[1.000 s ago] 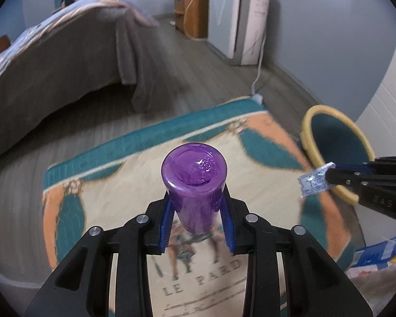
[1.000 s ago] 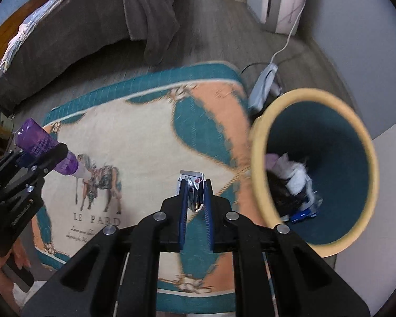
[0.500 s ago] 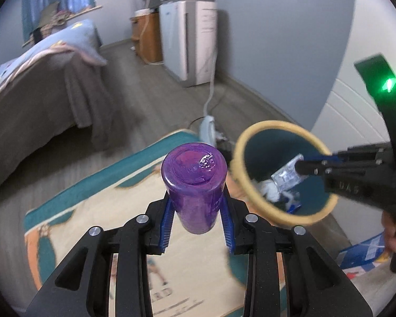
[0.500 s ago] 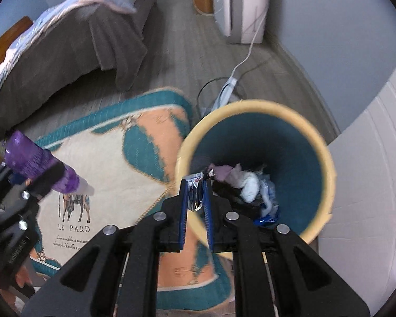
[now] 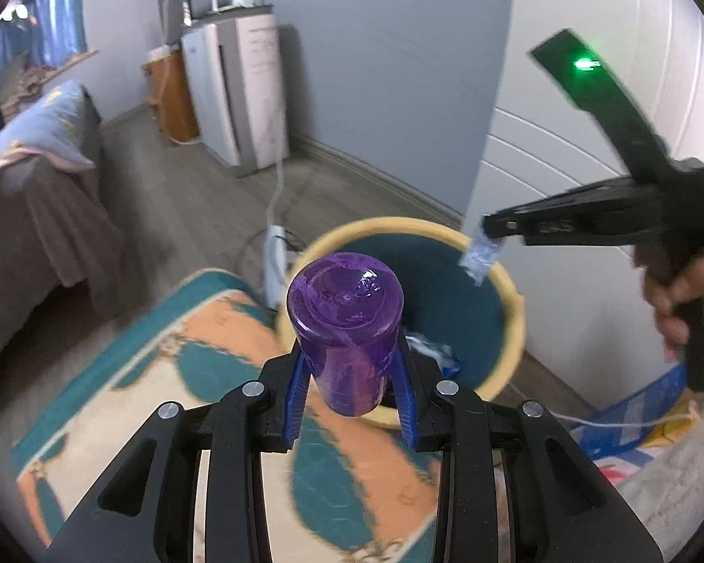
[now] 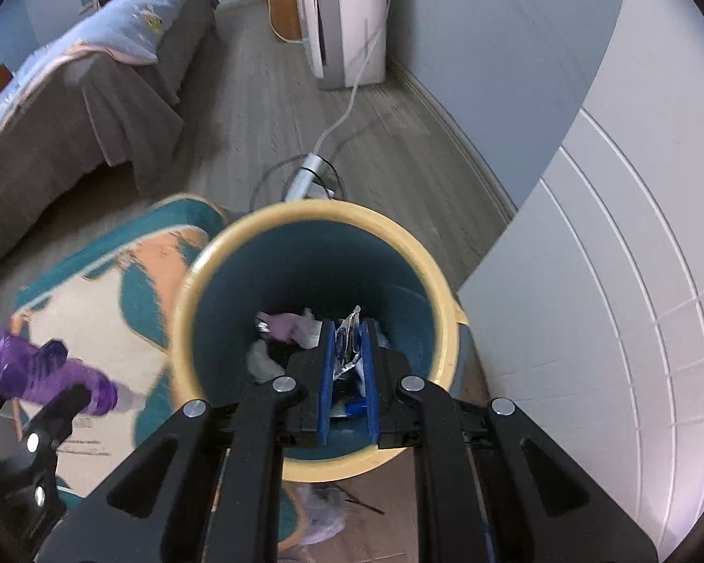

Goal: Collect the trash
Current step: 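Carry the purple bottle and blister pack over the bin, then open both tools to drop the bottle and blister pack into the bin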

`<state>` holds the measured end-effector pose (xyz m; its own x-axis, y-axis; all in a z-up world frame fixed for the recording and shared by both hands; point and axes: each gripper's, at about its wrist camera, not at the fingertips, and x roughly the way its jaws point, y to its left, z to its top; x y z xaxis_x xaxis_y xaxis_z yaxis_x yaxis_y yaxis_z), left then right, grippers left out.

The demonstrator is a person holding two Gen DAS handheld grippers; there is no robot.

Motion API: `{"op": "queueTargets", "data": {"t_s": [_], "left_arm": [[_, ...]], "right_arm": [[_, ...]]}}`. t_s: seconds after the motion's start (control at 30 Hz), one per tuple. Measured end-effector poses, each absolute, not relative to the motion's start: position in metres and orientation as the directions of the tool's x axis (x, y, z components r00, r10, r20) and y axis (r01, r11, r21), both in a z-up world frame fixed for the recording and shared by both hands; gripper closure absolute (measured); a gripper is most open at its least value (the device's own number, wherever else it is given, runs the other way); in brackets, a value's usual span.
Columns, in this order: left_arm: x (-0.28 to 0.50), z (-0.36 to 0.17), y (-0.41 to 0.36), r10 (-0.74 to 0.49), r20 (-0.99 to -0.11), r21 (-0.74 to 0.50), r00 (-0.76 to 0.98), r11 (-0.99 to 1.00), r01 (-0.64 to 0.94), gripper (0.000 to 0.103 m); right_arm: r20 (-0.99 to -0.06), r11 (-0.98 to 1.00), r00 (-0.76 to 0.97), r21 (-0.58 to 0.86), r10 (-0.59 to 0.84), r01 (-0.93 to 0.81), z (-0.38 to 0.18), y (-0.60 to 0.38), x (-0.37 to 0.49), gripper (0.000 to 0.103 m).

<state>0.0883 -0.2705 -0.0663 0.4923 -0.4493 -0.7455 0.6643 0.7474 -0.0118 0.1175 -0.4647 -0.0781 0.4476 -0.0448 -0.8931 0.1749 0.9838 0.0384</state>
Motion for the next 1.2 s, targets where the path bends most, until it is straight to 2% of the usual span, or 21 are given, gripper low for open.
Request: {"op": "queueTargets", "data": {"t_s": [0.37, 0.67, 0.73, 0.77, 0.8, 0.9, 0.97, 1.03, 1.07, 1.2], "left_arm": [[0.075, -0.11, -0.319, -0.435, -0.807, -0.023, 0.4, 0.699, 0.714, 0.069], [0.12, -0.108, -0.346, -0.389, -0.81, 0.018, 0.438, 0.731, 0.683, 0.069], [0.128, -0.101, -0.346, -0.379, -0.802, 0.028, 0.461, 0.748, 0.663, 0.058], [0.132, -0.098, -0.344, -0.372, -0.799, 0.032, 0.474, 0.759, 0.65, 0.046], [0.135, -0.095, -0.342, -0.369, -0.792, 0.034, 0.487, 0.769, 0.638, 0.04], [0.136, -0.089, -0.338, -0.374, -0.778, 0.037, 0.504, 0.774, 0.631, 0.031], [0.135, -0.091, -0.334, -0.368, -0.776, 0.047, 0.512, 0.776, 0.629, 0.025], [0.134, -0.095, -0.331, -0.368, -0.779, 0.045, 0.508, 0.776, 0.63, 0.021], [0.133, -0.098, -0.329, -0.362, -0.781, 0.047, 0.509, 0.778, 0.626, 0.015], [0.128, -0.104, -0.327, -0.348, -0.783, 0.066, 0.515, 0.777, 0.626, 0.011]], "right_arm": [[-0.935, 0.974, 0.35, 0.028, -0.054, 0.223, -0.123, -0.489, 0.121, 0.092], [-0.933, 0.966, 0.358, 0.065, -0.03, 0.25, -0.129, -0.499, 0.12, 0.092], [-0.927, 0.967, 0.374, 0.071, -0.026, 0.244, -0.127, -0.499, 0.121, 0.092], [-0.921, 0.967, 0.388, 0.075, -0.026, 0.244, -0.125, -0.499, 0.122, 0.092], [-0.913, 0.966, 0.408, 0.085, -0.023, 0.245, -0.122, -0.499, 0.122, 0.092], [-0.884, 0.965, 0.467, 0.103, -0.022, 0.241, -0.111, -0.498, 0.124, 0.091], [-0.87, 0.965, 0.492, 0.11, -0.022, 0.236, -0.106, -0.496, 0.127, 0.086], [-0.864, 0.964, 0.504, 0.113, -0.023, 0.239, -0.104, -0.494, 0.127, 0.055], [-0.861, 0.964, 0.508, 0.112, -0.027, 0.242, -0.103, -0.493, 0.127, 0.05], [-0.859, 0.967, 0.512, 0.109, -0.025, 0.229, -0.102, -0.49, 0.127, 0.041]]}}
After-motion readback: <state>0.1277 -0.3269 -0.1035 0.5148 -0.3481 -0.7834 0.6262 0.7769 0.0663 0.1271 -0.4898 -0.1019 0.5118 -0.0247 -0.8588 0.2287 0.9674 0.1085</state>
